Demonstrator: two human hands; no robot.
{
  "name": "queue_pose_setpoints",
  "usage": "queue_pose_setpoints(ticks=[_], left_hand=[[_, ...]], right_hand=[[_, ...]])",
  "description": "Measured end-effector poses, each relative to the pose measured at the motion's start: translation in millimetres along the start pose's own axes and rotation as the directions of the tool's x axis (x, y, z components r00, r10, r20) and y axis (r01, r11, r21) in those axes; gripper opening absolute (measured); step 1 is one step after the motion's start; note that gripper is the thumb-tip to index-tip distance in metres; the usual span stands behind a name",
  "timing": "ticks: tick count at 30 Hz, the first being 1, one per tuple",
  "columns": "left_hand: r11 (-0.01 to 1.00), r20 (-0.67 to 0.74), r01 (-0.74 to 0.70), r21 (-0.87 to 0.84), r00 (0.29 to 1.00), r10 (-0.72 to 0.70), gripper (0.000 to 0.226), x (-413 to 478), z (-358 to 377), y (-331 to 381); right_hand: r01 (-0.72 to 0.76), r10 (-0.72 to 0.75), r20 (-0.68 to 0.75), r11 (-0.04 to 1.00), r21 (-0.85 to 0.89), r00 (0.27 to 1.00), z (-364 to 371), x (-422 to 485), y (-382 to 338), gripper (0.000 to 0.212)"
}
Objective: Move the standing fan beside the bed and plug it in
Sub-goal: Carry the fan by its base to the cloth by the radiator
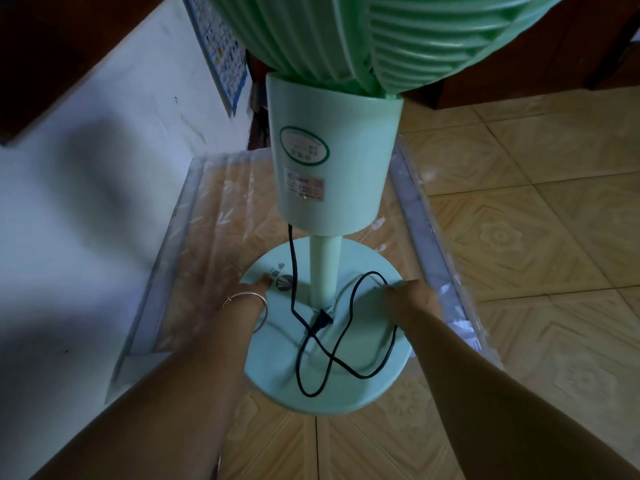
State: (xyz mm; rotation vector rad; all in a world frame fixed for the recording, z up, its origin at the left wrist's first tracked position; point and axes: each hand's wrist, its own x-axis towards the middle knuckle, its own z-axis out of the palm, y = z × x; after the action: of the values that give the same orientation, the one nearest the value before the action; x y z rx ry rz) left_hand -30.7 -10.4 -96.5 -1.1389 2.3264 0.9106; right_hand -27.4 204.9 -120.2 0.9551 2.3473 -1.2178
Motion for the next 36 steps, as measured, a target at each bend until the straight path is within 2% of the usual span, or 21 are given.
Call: queue_pose_setpoints(ticks=[5, 12, 17, 21, 27, 30, 36], left_hand=[[1.0, -0.015, 0.005, -0.023, 1.0, -0.006, 0.086, 5.1, -1.5, 1.1], [1.0, 0.006, -0.013, -0.013, 1.0, 0.013, 0.088, 13.1, -7.1, -0.6], [0.993, -0.143, -0.091, -0.075, 0.987, 0.08, 0.095, 19.0, -6.2, -9.8], [0.981, -0.229, -0.108, -0.16, 0.971, 0.07, 0.099, 20.9, -4.8, -6.6], [0.971, -0.185, -0.149, -0.186, 0.976, 0.115, 0.088, 14.0, -14.2, 36.7], [0.969, -0.2, -0.208, -0.137, 0.963, 0.178, 0.08, 2.1, -22.1, 72.8], [0.954, -0.103, -0.3, 0.017, 0.948, 0.3, 0.079, -63.1, -26.4, 173.4]], right_hand=[[0.018, -0.018, 0.001, 1.0, -0.023, 1.0, -1.0, 0.8, 0.1, 0.05], [-0.09, 0.084, -0.055, 0.987, -0.135, 0.995, 2.6, -6.8, -7.2, 0.067], [-0.091, 0.076, -0.115, 0.987, -0.13, 0.99, 11.3, -13.9, -5.5, 0.073], [-0.085, 0.069, -0.148, 0.991, -0.105, 0.987, 15.0, -10.4, -5.3, 0.074], [-0.117, 0.107, -0.17, 0.992, -0.053, 0.98, -6.2, -3.7, -17.5, 0.073], [-0.124, 0.119, -0.188, 0.992, -0.012, 0.975, -33.8, -1.2, -31.2, 0.072], [-0.141, 0.151, -0.299, 0.989, 0.053, 0.942, -141.8, -6.6, -58.9, 0.07]])
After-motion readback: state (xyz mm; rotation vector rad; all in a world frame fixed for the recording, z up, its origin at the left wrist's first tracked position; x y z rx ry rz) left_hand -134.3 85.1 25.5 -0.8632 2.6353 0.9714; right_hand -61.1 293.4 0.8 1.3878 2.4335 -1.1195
